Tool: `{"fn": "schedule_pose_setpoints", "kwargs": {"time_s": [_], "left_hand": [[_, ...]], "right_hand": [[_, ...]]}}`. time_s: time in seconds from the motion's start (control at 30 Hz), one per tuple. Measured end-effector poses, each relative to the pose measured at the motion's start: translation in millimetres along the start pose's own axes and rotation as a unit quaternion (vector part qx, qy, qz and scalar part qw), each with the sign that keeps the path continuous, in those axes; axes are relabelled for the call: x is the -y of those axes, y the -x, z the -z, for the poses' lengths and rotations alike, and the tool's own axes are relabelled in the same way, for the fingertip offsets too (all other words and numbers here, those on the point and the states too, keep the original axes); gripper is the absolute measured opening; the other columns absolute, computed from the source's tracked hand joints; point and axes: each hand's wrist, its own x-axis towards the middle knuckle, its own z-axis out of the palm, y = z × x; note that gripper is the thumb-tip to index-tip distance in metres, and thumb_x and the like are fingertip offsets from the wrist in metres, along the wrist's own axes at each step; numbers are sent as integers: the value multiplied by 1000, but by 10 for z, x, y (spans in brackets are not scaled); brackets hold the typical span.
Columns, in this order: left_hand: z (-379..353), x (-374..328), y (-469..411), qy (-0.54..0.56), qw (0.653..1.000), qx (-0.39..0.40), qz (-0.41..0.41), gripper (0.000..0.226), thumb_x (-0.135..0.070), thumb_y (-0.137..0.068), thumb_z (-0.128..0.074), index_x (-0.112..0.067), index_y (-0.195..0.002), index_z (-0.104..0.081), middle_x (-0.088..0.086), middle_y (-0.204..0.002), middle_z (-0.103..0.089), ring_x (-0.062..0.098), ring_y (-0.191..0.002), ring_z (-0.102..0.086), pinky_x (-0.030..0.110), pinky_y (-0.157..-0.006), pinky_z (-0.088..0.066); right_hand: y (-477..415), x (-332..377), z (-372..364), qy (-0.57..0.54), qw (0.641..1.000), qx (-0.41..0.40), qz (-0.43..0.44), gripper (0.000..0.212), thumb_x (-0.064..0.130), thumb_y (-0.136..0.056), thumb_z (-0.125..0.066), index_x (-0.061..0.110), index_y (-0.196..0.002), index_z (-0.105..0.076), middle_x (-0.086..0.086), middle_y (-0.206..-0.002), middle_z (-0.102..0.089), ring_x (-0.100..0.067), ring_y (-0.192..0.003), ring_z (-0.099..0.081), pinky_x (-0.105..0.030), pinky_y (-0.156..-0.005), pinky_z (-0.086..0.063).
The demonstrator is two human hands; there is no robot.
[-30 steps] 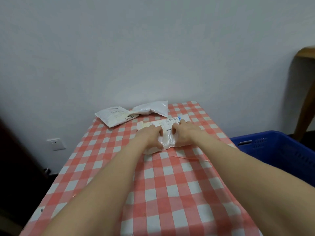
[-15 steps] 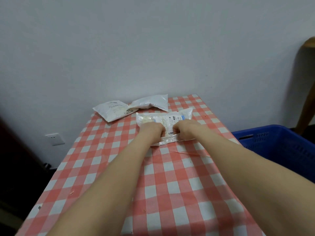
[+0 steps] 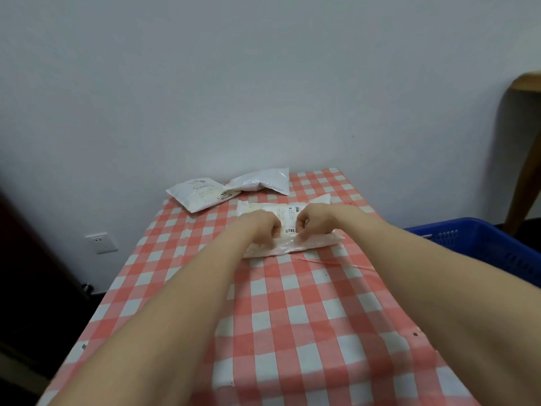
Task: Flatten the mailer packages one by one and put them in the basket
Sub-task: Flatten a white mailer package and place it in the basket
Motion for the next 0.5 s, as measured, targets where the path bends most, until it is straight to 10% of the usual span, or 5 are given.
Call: {"fn": "schedule_pose_setpoints", "kwargs": {"time_s": [0.27, 0.5], "left_hand": [[79, 160, -8, 71, 985, -151, 49, 30, -30, -87, -61, -25, -115, -54, -2, -118, -54, 17, -107, -53, 31, -82, -43], [75, 50, -222, 94, 991, -85, 33, 56, -33, -84, -69, -23, -134, -44, 4, -135, -44, 23, -118, -49, 34, -94, -42]], "right_hand": [[-34, 17, 130, -27, 981, -193, 0, 15, 30, -94, -57, 22, -105, -61, -1, -114, -57, -19, -95, -54, -30, -77, -41], [-104, 90, 124, 32, 994, -90, -51, 57, 36, -85, -70, 24, -136, -46, -2, -135, -45, -24, -113, -53, -33, -84, -46]]}}
